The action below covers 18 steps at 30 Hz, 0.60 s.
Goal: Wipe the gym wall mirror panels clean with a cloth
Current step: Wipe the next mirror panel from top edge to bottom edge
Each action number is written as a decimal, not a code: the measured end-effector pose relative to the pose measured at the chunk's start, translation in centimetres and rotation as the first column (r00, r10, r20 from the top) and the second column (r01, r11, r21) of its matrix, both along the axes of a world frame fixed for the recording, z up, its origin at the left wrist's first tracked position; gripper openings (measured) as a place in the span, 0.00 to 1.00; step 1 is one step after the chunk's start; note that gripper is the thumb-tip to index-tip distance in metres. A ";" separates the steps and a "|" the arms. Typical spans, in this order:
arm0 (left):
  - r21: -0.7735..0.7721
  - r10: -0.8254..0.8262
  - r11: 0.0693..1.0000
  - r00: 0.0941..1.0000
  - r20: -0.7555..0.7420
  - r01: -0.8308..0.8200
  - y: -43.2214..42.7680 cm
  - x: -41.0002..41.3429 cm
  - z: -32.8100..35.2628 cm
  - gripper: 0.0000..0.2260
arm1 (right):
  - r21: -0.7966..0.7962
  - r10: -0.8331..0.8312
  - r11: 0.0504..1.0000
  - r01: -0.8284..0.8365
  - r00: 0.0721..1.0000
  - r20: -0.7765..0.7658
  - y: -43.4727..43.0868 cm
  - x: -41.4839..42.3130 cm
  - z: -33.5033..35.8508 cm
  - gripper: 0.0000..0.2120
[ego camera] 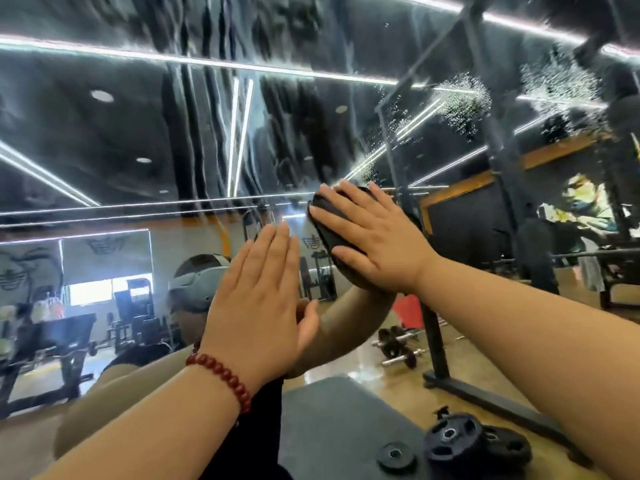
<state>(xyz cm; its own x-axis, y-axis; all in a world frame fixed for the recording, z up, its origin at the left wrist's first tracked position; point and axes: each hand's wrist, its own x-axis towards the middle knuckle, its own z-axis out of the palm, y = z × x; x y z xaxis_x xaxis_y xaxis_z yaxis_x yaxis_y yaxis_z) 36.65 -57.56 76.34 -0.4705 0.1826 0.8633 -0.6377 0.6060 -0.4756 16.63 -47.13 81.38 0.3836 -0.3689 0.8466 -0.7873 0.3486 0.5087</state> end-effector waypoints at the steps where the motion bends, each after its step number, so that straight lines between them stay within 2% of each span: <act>1: -0.016 -0.008 1.000 1.000 0.003 0.008 0.0 0.3 0.9 0.33 | -0.024 0.003 1.000 -0.003 1.000 0.007 0.0 0.0 -0.9 0.27; 3: -0.041 0.004 0.999 1.000 0.010 -0.003 -0.2 0.9 3.2 0.32 | -0.019 0.012 1.000 -0.012 1.000 -0.010 -0.1 0.0 -3.7 0.27; 5: -0.026 0.043 0.999 0.999 0.009 -0.043 -0.5 1.4 5.3 0.33 | 0.069 0.016 0.998 -0.011 0.998 -0.062 0.1 0.0 -5.9 0.26; 7: -0.016 0.081 0.997 0.997 0.010 -0.081 -0.8 1.4 6.1 0.34 | 0.143 0.015 0.990 -0.006 0.998 -0.063 0.4 0.1 -4.7 0.26; 11: -0.060 0.099 0.993 0.995 -0.015 -0.100 -1.1 1.1 5.8 0.35 | 0.023 0.013 1.000 -0.017 0.985 0.170 -0.2 2.1 4.2 0.29; 13: -0.063 0.090 0.994 0.996 -0.021 -0.092 -1.1 1.1 5.7 0.34 | -0.058 0.020 0.998 -0.007 0.971 0.239 -0.6 2.8 6.3 0.29; 15: -0.068 0.091 0.993 0.995 -0.028 -0.093 -1.0 1.1 5.8 0.34 | -0.083 0.031 0.996 -0.016 0.982 0.187 -1.0 2.7 5.4 0.28; 18: -0.049 0.094 0.994 0.995 -0.012 -0.095 -1.0 1.2 5.9 0.35 | 0.000 0.026 1.000 -0.026 1.000 -0.018 -0.8 1.7 0.0 0.26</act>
<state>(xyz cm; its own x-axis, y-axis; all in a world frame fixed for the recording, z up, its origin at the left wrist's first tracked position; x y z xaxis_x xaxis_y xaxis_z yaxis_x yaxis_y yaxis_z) 37.81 -58.56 82.19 -0.4794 0.1798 0.8590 -0.6957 0.5187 -0.4969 18.35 -47.97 81.41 0.4079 -0.3589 0.8395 -0.7869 0.3281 0.5226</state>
